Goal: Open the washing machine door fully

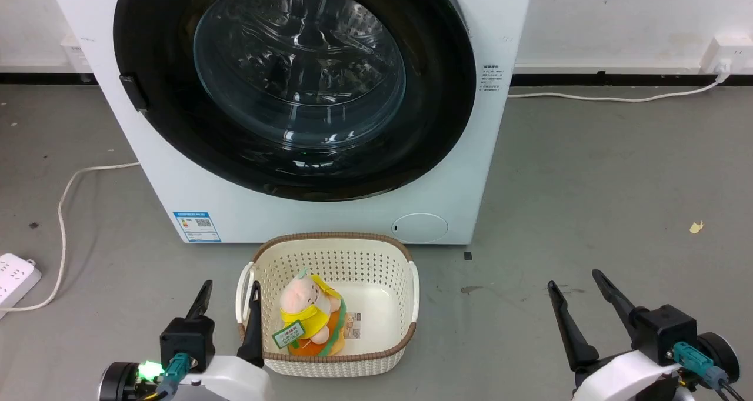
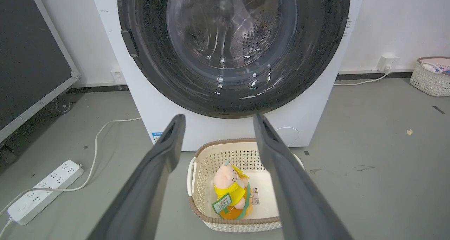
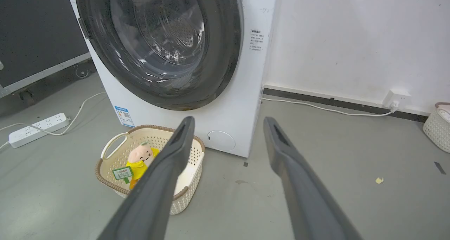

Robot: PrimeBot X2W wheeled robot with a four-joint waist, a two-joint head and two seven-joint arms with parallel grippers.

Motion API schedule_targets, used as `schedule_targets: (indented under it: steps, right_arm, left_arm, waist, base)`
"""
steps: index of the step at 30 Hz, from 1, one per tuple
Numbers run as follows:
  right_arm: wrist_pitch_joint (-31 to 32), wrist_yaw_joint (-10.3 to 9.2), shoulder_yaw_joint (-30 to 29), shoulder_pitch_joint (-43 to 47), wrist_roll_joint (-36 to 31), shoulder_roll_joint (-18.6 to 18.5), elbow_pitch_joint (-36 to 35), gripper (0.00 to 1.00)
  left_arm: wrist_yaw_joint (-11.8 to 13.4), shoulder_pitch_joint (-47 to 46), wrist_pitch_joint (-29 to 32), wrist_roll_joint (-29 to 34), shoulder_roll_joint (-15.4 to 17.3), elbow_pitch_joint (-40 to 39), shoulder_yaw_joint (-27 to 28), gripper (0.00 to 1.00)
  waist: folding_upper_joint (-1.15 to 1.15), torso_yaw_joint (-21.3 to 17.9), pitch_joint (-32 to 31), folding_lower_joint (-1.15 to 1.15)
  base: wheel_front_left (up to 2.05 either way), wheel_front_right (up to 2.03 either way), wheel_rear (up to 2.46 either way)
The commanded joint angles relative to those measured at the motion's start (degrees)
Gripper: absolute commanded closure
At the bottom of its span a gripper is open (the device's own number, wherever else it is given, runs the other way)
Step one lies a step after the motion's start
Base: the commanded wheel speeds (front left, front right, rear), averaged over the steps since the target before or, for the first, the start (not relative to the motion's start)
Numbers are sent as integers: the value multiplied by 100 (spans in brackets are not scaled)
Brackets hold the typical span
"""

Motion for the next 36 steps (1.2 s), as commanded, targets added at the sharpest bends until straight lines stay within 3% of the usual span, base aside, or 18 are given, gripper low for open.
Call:
schedule_targets:
  steps: [1, 22, 23, 25, 36]
  right_arm:
    - [-51, -1, 24, -53, 94, -36, 25, 0]
    - [-245, -1, 239, -560, 1107, -380, 176, 0]
    - [-234, -1, 242, -632, 1179, -405, 179, 16]
    - [-212, -2, 246, -778, 1340, -445, 203, 100]
    - [219, -2, 19, -1768, 2576, -578, 527, 100]
  left_arm:
    - [8, -46, -64, -56, 2, 32, -12, 0]
    - [29, -154, -315, -130, 3, 169, -140, 0]
    - [33, -183, -327, -137, 3, 165, -142, 0]
    - [41, -234, -351, -150, 3, 169, -146, 0]
    - [79, -540, -482, -242, 4, 136, -226, 0]
  waist:
    - [0, 6, 1, 0]
    - [0, 157, 145, 0]
    - [0, 169, 193, 0]
    - [0, 192, 267, 0]
    - [0, 419, 765, 0]
  base:
    - [0, 0, 0]
    - [0, 0, 0]
    - [0, 0, 0]
    - [0, 0, 0]
    - [0, 0, 0]
